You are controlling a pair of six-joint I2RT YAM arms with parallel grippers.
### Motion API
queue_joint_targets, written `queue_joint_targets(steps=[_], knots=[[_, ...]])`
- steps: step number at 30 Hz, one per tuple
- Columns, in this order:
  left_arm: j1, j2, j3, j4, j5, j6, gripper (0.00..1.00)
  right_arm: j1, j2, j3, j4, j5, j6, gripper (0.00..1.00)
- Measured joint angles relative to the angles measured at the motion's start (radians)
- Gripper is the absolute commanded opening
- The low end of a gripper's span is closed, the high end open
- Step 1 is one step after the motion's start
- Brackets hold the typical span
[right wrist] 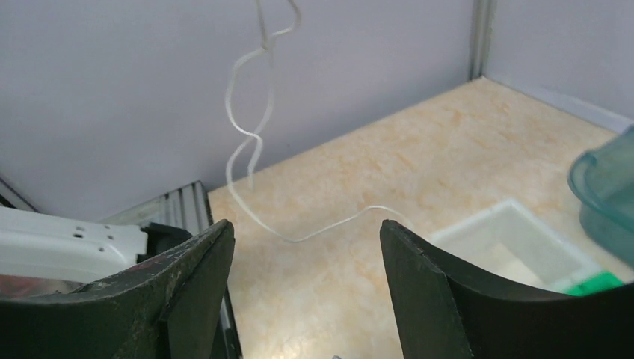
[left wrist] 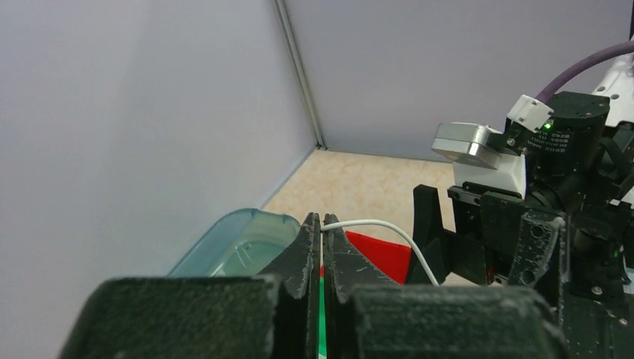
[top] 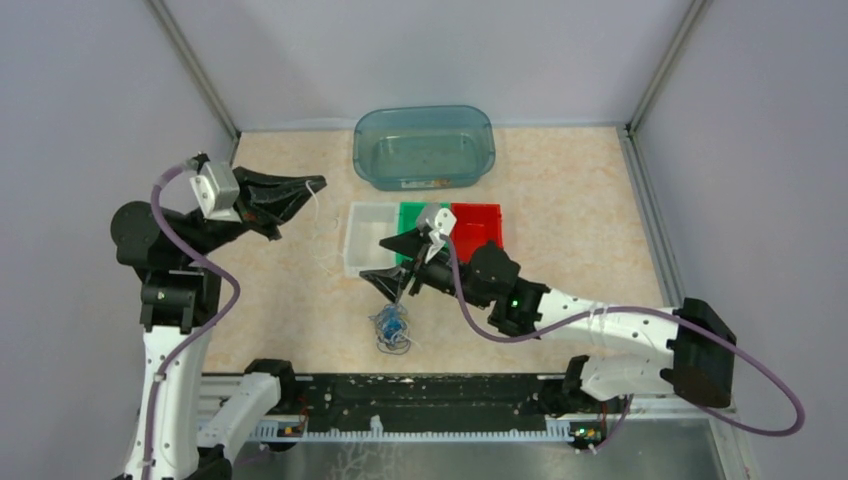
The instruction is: Untangle the cables
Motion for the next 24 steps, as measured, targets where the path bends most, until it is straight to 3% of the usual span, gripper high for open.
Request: queue_joint_targets(steps=[11,24], knots=[[-0.003,0.046,-0.207,0.074,-0.006,0.024,0.00,-0.097,-0.185,-0.196,-0.047,0.183,0.061,0.68],[-0.077,0.261,-0.268,0.161,-0.088,0.084,0.00,-0.105,-0.217,-0.209,-0.111,0.313,0.086,0.68]])
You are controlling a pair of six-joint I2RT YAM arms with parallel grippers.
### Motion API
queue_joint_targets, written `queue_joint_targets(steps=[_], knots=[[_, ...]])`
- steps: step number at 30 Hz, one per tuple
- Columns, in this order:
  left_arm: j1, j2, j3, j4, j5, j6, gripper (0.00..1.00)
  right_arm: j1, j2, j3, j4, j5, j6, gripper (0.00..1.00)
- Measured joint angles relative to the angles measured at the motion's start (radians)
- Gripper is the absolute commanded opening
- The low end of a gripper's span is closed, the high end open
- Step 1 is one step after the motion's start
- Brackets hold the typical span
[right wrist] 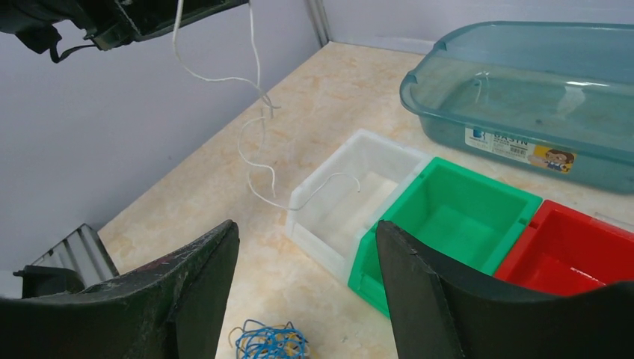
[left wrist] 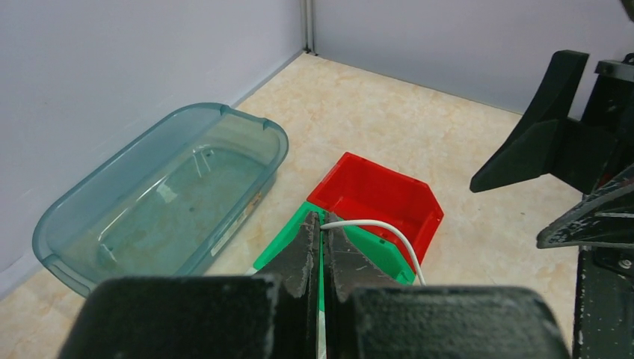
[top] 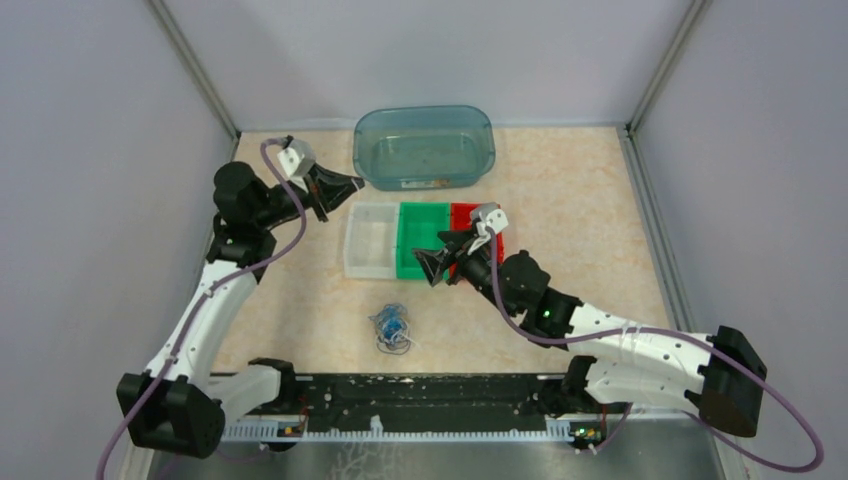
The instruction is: Untangle the cables
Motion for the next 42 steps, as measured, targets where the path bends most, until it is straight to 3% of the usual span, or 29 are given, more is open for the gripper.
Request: queue_joint_targets(steps=[10,23,24,27,42], knots=[[-0.023,0.146,-0.014,0.024,-0.075,0.119,0.00,0.000,-0.004,0.000,-0.022,0.024,0.008,0.68],[-0.056,0.302,-0.010,0.077,-0.218,0.150,0.00,0.000,-0.030,-0.008,-0.030,0.040,0.029,0.68],[-0.056,0.317,-0.003,0.071,-0.229,0.154,0.00,0.000,-0.030,-0.011,-0.028,0.041,0.032,0.68],[-0.067,0.370,0.039,0.032,-0.284,0.189,0.14,0.000,-0.031,-0.017,-0.032,0.042,0.034,0.68],[-0.162,0.474,0.070,-0.171,-0.608,0.366,0.10,-0.003,-0.031,-0.019,-0.032,0.042,0.050,0.68]])
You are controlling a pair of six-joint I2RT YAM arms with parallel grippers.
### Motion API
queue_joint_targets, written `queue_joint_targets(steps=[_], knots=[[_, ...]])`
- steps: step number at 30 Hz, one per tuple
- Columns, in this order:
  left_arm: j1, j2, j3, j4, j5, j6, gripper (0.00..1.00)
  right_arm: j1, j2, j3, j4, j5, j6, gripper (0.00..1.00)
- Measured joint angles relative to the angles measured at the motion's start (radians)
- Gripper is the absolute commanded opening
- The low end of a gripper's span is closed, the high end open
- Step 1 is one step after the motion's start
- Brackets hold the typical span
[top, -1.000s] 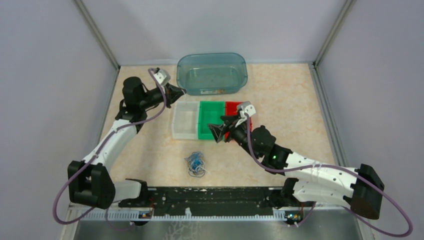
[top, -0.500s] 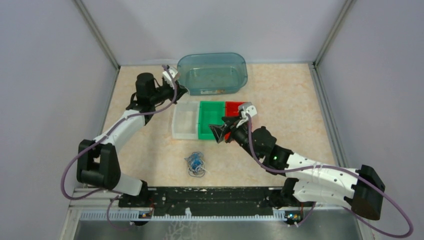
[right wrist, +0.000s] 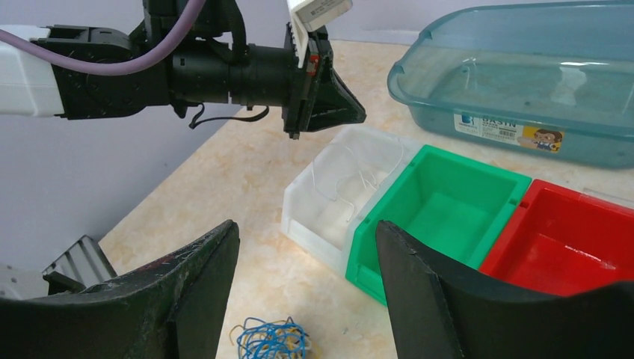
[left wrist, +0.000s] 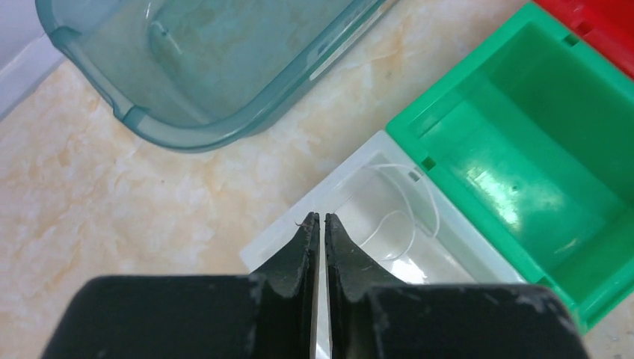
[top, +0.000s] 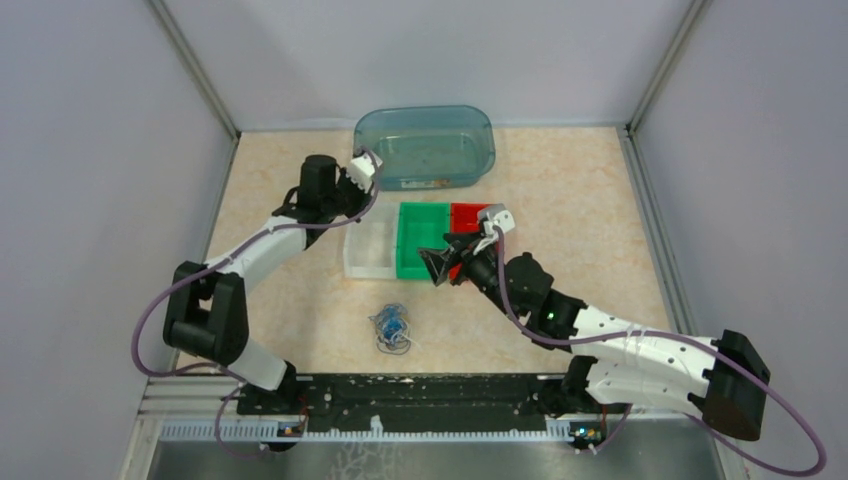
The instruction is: Untangle the cables
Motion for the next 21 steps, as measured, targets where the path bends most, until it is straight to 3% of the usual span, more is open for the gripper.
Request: queue_joint_targets(steps=[3,6,12,18,21], knots=[[-0.001,0.005,0.000,-0.024,-0.047,0.008,0.15,-0.001,0.000,0.000,0.000,0.000,0.003,0.68],[-0.001,0.002,0.001,-0.032,-0.066,0.000,0.42,-0.001,0.000,0.000,0.000,-0.001,0.004,0.68],[0.004,-0.012,0.064,-0.150,-0.064,-0.043,0.49,-0.002,0.005,0.000,-0.001,-0.007,0.015,0.71],[0.131,-0.111,0.087,-0.270,0.090,-0.100,0.70,-0.002,0.151,0.076,-0.089,-0.105,0.010,0.74],[0.235,-0.175,0.067,-0.307,0.188,-0.093,0.80,-0.002,0.246,0.116,-0.143,-0.188,0.006,0.69]])
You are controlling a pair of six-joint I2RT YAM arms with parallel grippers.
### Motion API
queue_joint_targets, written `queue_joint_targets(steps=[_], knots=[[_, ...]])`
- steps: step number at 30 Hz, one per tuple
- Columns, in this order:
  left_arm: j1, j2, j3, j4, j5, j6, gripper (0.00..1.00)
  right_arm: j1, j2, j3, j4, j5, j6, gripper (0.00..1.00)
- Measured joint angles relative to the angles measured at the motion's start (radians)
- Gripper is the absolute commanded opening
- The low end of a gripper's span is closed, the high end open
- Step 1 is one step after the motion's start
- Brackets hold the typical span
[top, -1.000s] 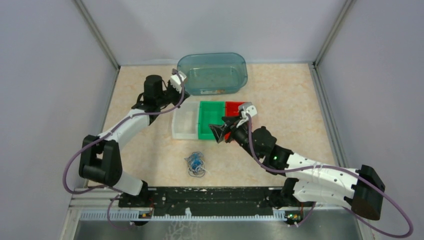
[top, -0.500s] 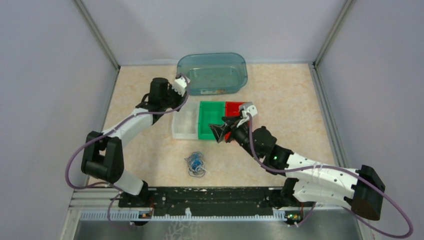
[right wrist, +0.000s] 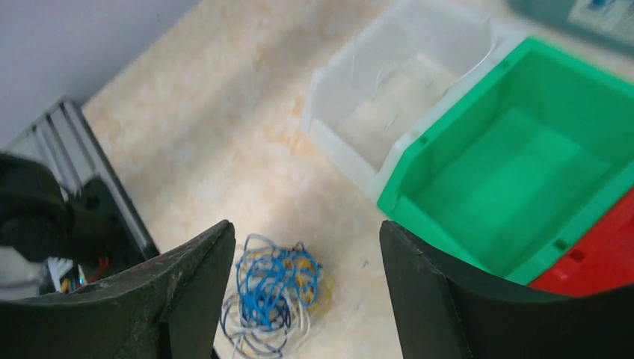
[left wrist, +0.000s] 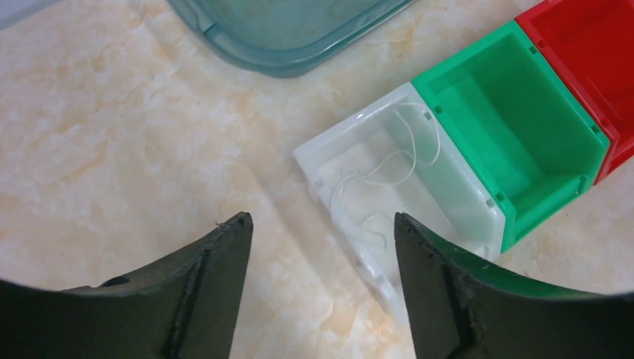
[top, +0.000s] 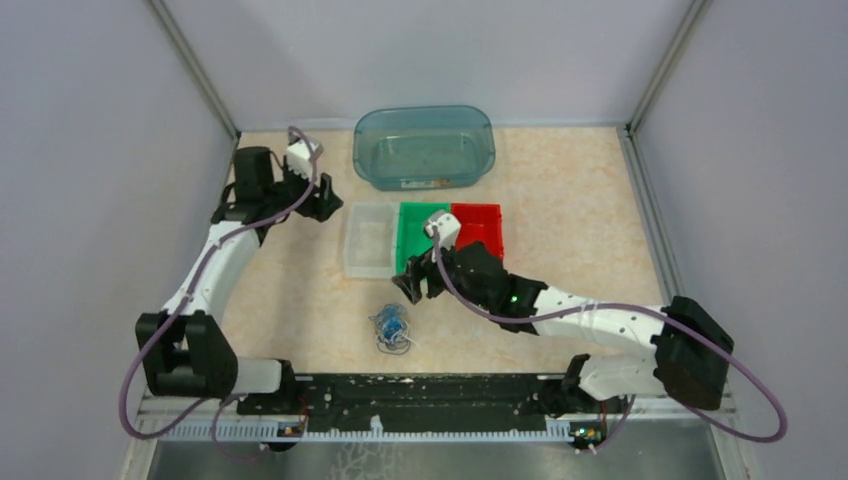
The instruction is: Untangle the cables
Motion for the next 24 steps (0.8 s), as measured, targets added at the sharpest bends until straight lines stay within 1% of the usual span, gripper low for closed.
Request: queue_joint_targets(steps=[3,5,8,13,18,21,24], knots=[[0.099,-0.051,-0.010,-0.051,0.094,0.021,0.84,0.000,0.066,0.018,-0.052,-0.095,-0.008,0.65],[0.145,-0.078,-0.011,-0.086,0.150,0.040,0.85,0.002,0.106,0.032,-0.087,-0.169,-0.014,0.64],[0.184,-0.129,-0.021,-0.135,0.232,0.084,0.86,0.016,0.165,0.064,-0.130,-0.248,-0.033,0.61],[0.190,-0.230,-0.068,-0.197,0.357,0.133,0.85,0.037,0.273,0.139,-0.170,-0.326,-0.074,0.55],[0.190,-0.290,-0.104,-0.238,0.459,0.142,0.84,0.040,0.362,0.193,-0.197,-0.378,-0.108,0.52],[0.190,-0.316,-0.114,-0.240,0.492,0.132,0.83,0.040,0.391,0.201,-0.219,-0.403,-0.130,0.46],[0.190,-0.331,-0.115,-0.236,0.510,0.111,0.83,0.040,0.409,0.201,-0.241,-0.412,-0.146,0.36]])
